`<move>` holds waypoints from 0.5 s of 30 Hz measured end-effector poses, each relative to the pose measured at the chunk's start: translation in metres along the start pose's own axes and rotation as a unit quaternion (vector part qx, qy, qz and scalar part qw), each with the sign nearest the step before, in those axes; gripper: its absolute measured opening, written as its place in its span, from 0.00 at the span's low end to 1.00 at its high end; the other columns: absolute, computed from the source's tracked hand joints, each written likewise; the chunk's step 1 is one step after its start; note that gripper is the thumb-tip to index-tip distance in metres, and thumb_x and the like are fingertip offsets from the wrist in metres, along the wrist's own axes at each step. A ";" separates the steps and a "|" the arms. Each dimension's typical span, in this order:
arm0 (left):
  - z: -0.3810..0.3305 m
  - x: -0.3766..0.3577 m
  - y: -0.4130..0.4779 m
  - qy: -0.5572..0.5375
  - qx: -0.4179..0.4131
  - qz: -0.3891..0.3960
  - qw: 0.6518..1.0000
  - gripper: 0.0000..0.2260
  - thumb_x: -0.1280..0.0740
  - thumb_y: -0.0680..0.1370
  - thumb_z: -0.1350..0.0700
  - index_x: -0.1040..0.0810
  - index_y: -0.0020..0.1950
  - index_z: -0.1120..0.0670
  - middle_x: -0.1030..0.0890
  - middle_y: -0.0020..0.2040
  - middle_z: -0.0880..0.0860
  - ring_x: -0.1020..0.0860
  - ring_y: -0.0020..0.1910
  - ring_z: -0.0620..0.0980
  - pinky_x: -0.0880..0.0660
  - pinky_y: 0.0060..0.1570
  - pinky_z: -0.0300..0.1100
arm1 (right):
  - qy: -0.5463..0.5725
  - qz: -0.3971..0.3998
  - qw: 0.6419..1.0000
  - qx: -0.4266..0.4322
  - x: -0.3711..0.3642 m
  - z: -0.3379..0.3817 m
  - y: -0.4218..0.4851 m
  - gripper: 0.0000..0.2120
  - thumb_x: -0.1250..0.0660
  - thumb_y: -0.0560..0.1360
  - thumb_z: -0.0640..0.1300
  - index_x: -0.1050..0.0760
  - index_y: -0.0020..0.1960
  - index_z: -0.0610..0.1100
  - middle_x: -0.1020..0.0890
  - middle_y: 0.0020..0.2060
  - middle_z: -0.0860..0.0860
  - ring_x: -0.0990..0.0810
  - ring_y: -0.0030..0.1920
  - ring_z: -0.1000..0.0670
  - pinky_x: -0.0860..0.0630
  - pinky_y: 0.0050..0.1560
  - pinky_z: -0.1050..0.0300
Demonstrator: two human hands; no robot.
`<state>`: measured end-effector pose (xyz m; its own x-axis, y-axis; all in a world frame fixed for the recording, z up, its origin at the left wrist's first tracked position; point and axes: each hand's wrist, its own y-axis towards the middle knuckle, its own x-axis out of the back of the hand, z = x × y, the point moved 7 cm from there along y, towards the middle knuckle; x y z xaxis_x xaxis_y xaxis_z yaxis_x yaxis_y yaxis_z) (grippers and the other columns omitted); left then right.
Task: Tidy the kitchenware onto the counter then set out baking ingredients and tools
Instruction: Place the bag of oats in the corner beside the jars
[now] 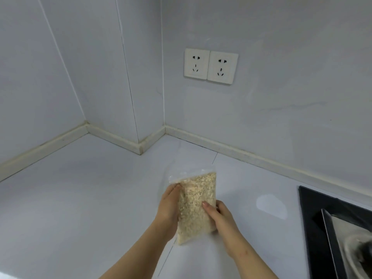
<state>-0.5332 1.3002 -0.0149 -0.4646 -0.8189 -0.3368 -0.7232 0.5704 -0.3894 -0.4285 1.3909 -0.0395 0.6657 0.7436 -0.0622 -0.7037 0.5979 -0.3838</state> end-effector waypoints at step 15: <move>0.050 0.001 0.004 0.220 0.006 0.042 0.974 0.20 0.28 0.73 0.51 0.30 0.61 0.52 0.20 0.53 0.49 0.20 0.52 0.48 0.22 0.52 0.46 | -0.078 -0.027 0.995 -0.049 0.012 -0.016 0.008 0.18 0.36 0.76 0.54 0.31 0.60 0.45 0.20 0.51 0.50 0.20 0.49 0.52 0.23 0.44 0.59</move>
<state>-0.5110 1.3054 -0.0596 -0.6980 -0.7154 0.0323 -0.6684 0.6346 -0.3880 -0.4218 1.3998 -0.0578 0.6494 0.7536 0.1016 -0.6360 0.6115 -0.4707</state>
